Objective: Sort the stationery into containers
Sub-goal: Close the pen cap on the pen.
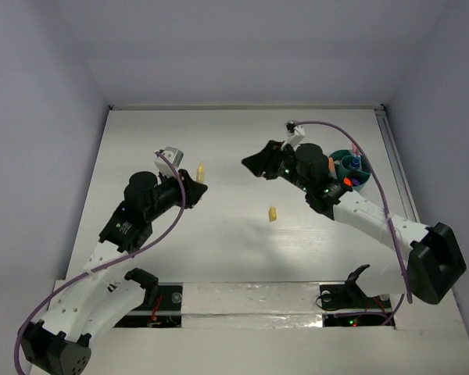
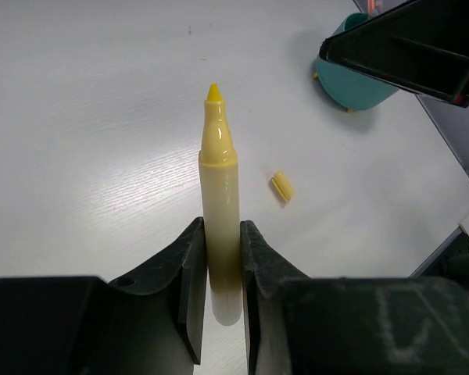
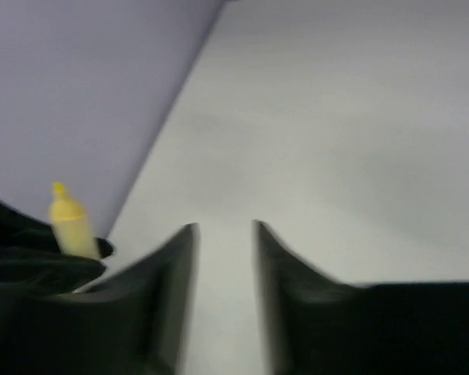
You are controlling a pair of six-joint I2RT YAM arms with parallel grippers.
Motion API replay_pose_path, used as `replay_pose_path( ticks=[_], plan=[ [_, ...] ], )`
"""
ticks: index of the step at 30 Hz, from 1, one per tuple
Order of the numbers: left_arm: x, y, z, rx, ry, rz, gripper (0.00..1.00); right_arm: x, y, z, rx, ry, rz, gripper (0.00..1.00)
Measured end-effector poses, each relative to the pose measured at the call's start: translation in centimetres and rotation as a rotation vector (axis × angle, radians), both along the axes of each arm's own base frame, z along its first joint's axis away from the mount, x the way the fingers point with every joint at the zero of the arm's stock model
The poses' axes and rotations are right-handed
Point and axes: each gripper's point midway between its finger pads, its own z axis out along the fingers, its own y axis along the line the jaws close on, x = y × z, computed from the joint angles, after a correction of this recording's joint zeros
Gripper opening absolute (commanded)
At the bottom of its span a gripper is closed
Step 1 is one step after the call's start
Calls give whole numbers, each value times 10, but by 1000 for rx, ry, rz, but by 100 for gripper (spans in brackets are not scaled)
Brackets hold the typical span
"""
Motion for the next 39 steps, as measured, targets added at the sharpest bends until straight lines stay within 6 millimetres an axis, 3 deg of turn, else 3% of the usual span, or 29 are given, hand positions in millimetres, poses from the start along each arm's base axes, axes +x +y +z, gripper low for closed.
replay_pose_path(
  ticks=[2, 6, 8, 9, 11, 15, 20, 39],
  plan=[
    [0, 0, 0, 0, 0, -3, 0, 12, -22, -15, -83, 14, -72, 4],
    [-1, -1, 0, 0, 0, -9, 0, 11, -47, -74, -310, 116, -126, 0],
    [-1, -2, 0, 0, 1, -12, 0, 5, -60, -113, -429, 188, -130, 14],
    [-1, -2, -1, 0, 2, -13, 0, 1, -65, -129, -477, 219, -130, 31],
    [-1, -2, -1, 0, 3, -13, 0, -9, -78, -166, -585, 296, -122, 43],
    [-1, -2, -1, 1, 3, -13, 0, -23, -95, -208, -726, 393, -101, 48],
    [-1, -2, -1, 1, 3, -13, 0, -28, -104, -224, -815, 435, -79, 50],
    [-1, -2, -1, 1, 3, -13, 0, -16, -106, -240, -965, 477, -45, 47]
  ],
)
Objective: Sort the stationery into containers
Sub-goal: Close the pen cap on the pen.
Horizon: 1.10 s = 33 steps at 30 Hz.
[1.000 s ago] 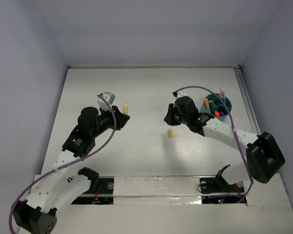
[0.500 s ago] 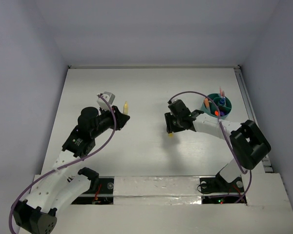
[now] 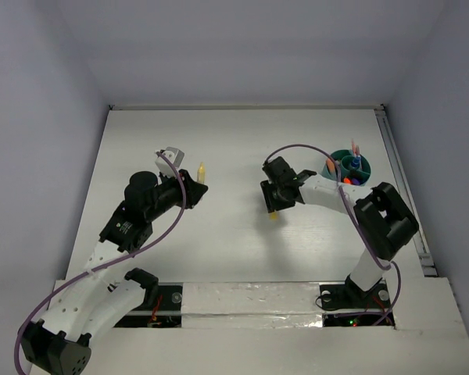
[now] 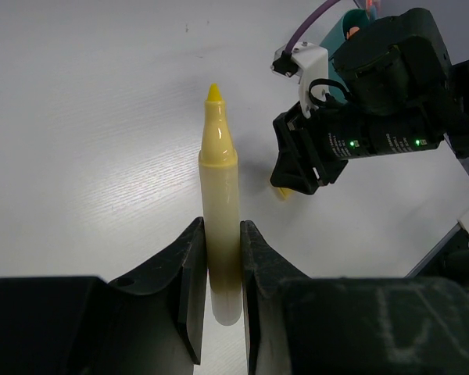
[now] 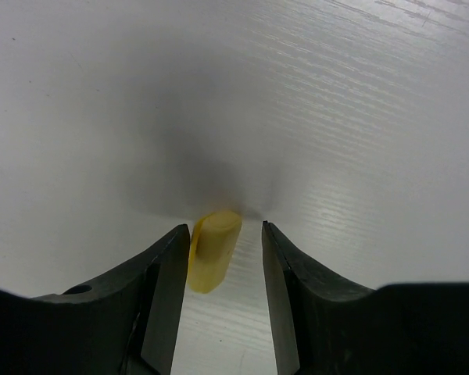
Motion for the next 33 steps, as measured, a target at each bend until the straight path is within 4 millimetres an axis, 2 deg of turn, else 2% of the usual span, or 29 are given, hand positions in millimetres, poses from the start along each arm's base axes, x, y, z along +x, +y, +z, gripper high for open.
replay_pose_path(
  ticks=[5, 8, 10, 12, 13, 16, 22, 24, 26, 29, 33],
  plan=[
    [0, 0, 0, 0, 0, 0, 0, 1, -1, -2, -29, 10, 4, 44],
    [0, 0, 0, 0, 0, 0, 0, 1, -2, -9, -52, 21, 13, 36],
    [0, 0, 0, 1, 0, 0, 0, 2, -3, -10, -63, 23, 14, 35],
    [0, 0, 0, 2, -2, -1, 0, 2, -3, -10, -67, 26, 17, 26],
    [0, 0, 0, 2, -2, -1, 0, 2, -3, -10, -71, 27, 18, 17],
    [0, 0, 0, 4, -3, -1, 0, 2, -4, -10, -78, 28, 17, 8],
    [-1, -1, 0, 3, -3, -7, 0, 3, 0, -3, -54, 14, 17, 0],
    [-2, -2, 0, -1, -1, -19, 0, 8, 8, 13, 3, -27, 21, 0],
    [-3, -4, 0, -2, 2, -32, 0, 19, 23, 42, 104, -108, 25, 0],
    [-5, -8, 0, -11, 5, -60, 0, 41, 51, 104, 308, -284, 24, 0],
    [-10, -14, 4, -34, 4, -100, 0, 62, 89, 177, 589, -464, 30, 0]
  ],
)
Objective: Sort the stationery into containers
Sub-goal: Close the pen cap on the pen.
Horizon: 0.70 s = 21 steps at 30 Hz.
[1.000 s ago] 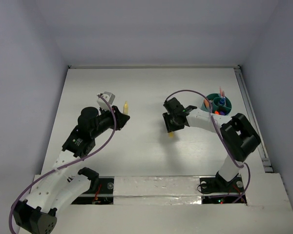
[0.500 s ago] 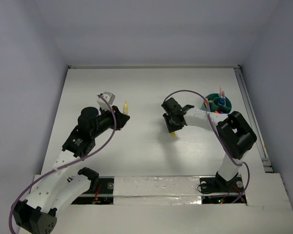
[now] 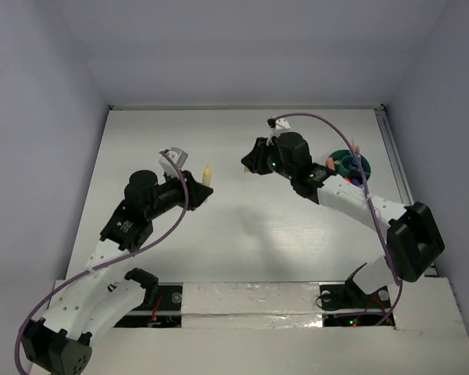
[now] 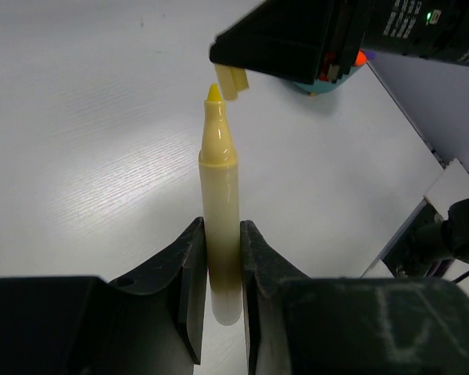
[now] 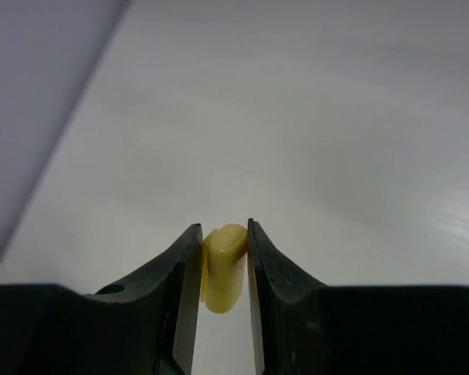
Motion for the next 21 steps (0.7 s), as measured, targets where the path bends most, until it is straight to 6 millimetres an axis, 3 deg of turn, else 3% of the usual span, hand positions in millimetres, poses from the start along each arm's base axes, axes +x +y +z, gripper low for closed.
replay_pose_path(
  ticks=[6, 9, 14, 21],
  plan=[
    [-10, -14, 14, -73, -11, -90, 0, 3, 41, 82, 386, -170, 109, 0],
    [-17, -21, 24, -122, -16, -144, 0, -2, 54, 108, 527, -220, 176, 0],
    [-26, -31, 37, -210, -20, -219, 0, -16, 65, 135, 722, -265, 289, 0],
    [-32, -35, 46, -274, -18, -268, 0, -36, 72, 153, 890, -257, 424, 0]
  ],
)
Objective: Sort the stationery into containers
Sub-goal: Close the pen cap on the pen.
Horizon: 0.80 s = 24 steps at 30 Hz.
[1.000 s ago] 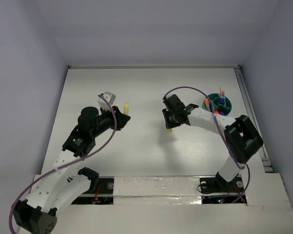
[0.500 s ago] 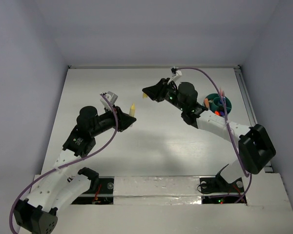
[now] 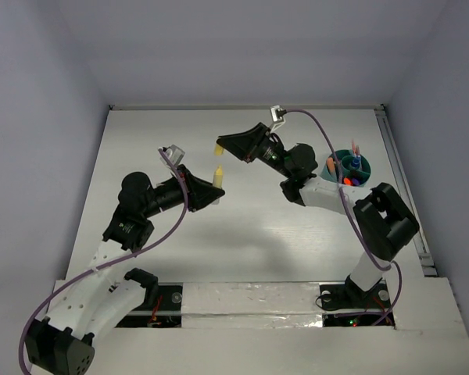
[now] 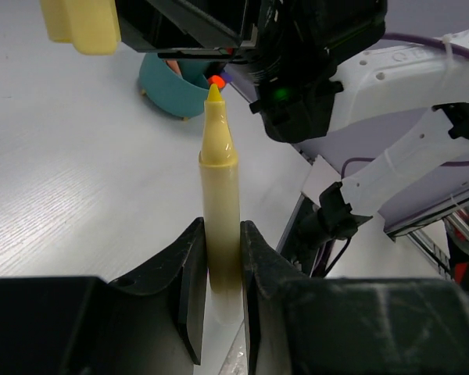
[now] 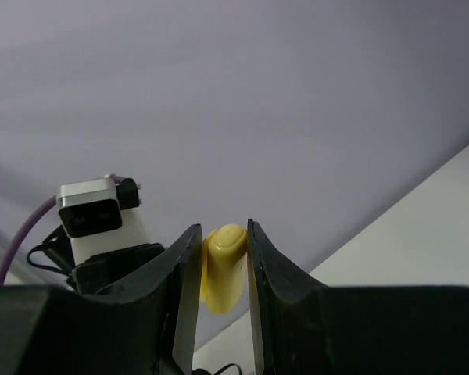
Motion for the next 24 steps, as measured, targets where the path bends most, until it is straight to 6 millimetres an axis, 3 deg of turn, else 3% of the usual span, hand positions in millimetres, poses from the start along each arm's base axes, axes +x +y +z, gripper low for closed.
replay_pose_path(
  ticks=[10, 24],
  plan=[
    [-2, 0, 3, -70, 23, -39, 0, -6, 6, -13, 42, 113, 121, 0],
    [2, 3, 1, -71, 26, -22, 0, -10, 2, -8, 80, 182, 186, 0]
  ],
)
